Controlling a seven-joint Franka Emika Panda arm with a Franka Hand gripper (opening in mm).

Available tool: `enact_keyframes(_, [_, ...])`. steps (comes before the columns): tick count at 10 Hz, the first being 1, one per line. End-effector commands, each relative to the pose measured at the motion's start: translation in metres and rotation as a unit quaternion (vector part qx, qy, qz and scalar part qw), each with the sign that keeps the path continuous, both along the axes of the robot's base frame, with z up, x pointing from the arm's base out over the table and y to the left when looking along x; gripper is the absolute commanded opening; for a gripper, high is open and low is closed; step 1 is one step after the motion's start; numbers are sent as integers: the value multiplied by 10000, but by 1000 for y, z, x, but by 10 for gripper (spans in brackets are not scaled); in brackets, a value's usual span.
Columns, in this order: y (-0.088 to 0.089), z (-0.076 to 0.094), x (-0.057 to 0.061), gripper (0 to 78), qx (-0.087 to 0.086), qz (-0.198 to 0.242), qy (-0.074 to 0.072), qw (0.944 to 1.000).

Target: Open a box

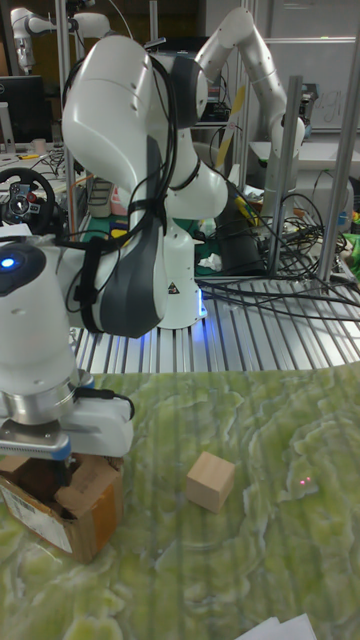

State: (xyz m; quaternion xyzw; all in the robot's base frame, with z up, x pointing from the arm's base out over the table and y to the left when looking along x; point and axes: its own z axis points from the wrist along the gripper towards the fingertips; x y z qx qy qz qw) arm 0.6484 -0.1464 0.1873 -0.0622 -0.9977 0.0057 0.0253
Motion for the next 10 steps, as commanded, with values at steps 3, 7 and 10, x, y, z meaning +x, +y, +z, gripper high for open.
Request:
enact_keyframes(3, [-1, 14, -8, 0, -267, 190, 82, 9994])
enact_keyframes(7, [-5, 12, -12, 0, -615, 357, 96, 9974])
enact_keyframes(10, [-6, 3, -15, 0, -625, 333, 29, 9975])
